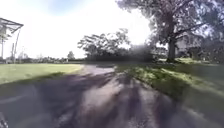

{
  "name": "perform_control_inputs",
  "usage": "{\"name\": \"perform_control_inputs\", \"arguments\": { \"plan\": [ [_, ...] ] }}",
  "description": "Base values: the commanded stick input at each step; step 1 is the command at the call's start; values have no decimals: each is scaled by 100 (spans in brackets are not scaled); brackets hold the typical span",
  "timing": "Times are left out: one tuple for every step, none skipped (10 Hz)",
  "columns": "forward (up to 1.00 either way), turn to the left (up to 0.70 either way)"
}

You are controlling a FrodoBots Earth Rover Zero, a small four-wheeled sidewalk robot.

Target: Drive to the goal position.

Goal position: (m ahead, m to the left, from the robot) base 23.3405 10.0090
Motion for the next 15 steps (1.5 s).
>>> {"name": "perform_control_inputs", "arguments": {
  "plan": [
    [85,0],
    [85,0],
    [85,0],
    [85,0],
    [85,0],
    [85,0],
    [85,0],
    [85,0],
    [85,0],
    [85,0],
    [85,0],
    [85,0],
    [85,0],
    [85,0],
    [85,0]
  ]
}}
